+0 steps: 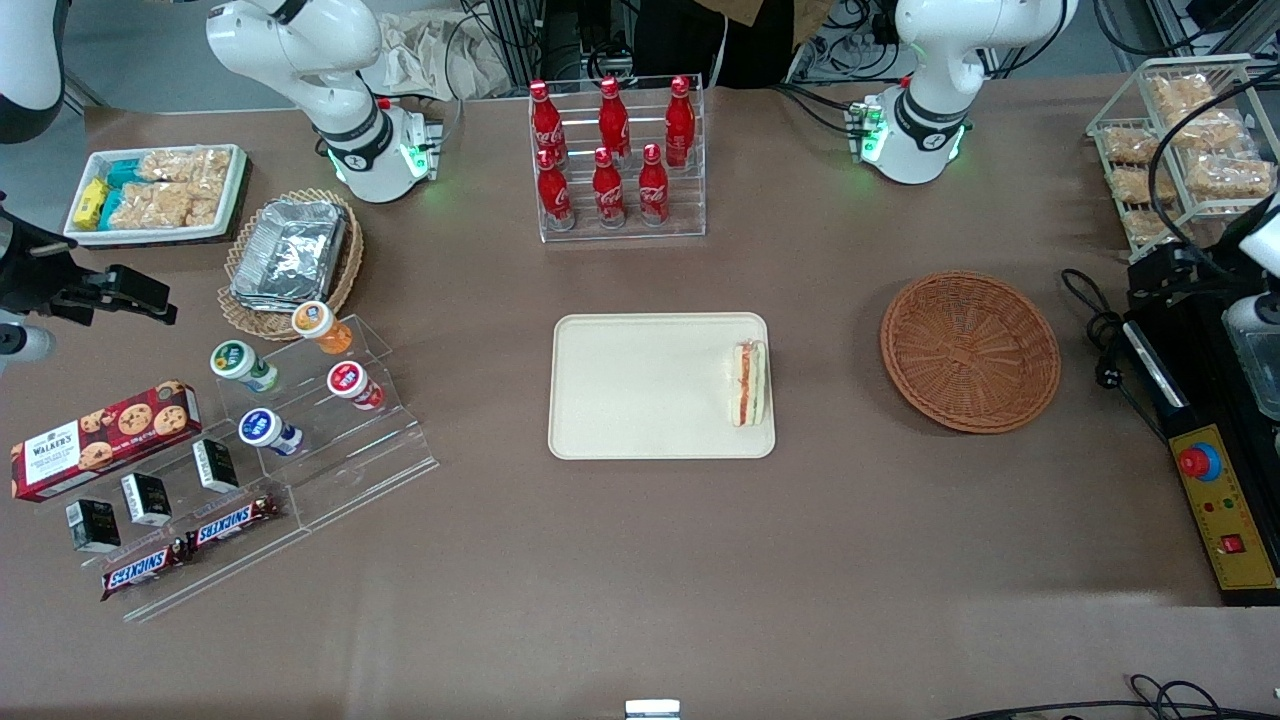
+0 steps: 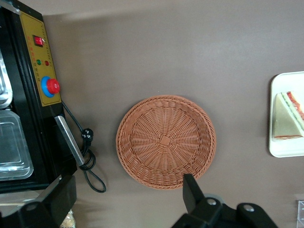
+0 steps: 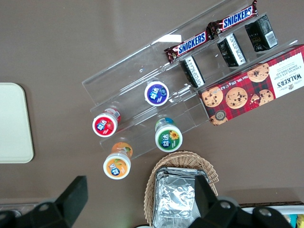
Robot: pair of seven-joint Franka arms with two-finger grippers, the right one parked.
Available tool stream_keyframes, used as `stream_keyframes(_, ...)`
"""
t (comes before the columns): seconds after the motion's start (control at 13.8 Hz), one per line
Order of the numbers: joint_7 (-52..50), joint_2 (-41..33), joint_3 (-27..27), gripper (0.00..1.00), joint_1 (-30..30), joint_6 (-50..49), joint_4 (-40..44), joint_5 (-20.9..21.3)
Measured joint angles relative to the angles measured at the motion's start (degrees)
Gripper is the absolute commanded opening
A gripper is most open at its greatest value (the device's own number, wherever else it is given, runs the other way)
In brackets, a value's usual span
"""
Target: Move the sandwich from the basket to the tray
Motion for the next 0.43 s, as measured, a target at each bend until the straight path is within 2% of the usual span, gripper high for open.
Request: stream_keyframes(0.43,0.0,0.3,-0.1,1.0,0.0,-0.5,0.7,0.0)
